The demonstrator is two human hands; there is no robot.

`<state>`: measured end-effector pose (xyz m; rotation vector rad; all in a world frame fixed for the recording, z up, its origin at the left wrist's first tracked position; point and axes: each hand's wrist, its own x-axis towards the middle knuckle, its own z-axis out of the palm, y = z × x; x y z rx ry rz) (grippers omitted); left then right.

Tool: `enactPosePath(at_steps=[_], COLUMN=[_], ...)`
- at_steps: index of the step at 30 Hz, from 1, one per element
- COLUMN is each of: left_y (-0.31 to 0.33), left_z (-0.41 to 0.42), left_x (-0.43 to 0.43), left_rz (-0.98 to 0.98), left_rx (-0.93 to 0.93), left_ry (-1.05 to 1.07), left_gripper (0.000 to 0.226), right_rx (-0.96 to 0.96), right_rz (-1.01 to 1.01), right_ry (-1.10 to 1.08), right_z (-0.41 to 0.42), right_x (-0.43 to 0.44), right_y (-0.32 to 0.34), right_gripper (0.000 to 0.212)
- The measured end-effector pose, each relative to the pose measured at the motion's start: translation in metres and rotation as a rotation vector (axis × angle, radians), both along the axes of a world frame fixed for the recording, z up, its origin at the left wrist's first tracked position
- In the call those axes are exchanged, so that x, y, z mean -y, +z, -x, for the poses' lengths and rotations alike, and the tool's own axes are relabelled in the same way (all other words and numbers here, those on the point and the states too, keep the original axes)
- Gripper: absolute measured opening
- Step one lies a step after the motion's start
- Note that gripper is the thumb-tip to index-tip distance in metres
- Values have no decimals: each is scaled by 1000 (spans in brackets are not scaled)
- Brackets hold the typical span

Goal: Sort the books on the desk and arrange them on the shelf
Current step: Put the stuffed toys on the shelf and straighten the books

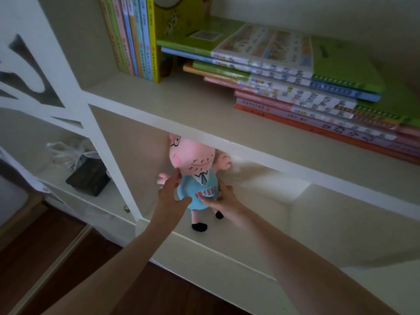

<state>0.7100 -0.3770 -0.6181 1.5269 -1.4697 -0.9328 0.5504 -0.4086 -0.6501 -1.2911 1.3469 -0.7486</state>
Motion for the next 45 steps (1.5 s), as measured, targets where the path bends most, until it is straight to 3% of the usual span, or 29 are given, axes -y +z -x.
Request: enactPosePath(at_steps=[3, 6, 15, 17, 21, 28, 34, 37, 41, 45], left_y=[-6, -12, -15, -8, 17, 64, 109, 146, 212, 270], left_z=[-4, -4, -6, -5, 3, 15, 13, 11, 18, 40], left_x=[-3, -2, -5, -13, -27, -32, -68, -94, -117, -107], left_rz=[42, 64, 207, 198, 179, 93, 120, 266, 603, 951], left_rx=[88, 77, 176, 147, 81, 80, 45, 63, 200, 405], left_ry=[0, -10, -7, -7, -103, -92, -170, -240, -317, -328], left_gripper=[78, 69, 74, 68, 57, 60, 42, 28, 26, 34], right_rx=[57, 116, -164, -154, -96, -128, -68, -59, -22, 294], right_rz=[24, 48, 89, 121, 110, 163, 127, 117, 190, 253], right_ry=[-5, -35, -84, -107, -112, -101, -113, -50, -8, -64], right_z=[-6, -3, -3, -4, -2, 25, 39, 44, 56, 67], right_x=[7, 8, 13, -1, -37, -63, -102, -131, -168, -192], right_y=[-5, -6, -18, 1, 56, 95, 128, 152, 202, 262], right_gripper=[85, 76, 108, 100, 65, 83, 87, 80, 49, 41])
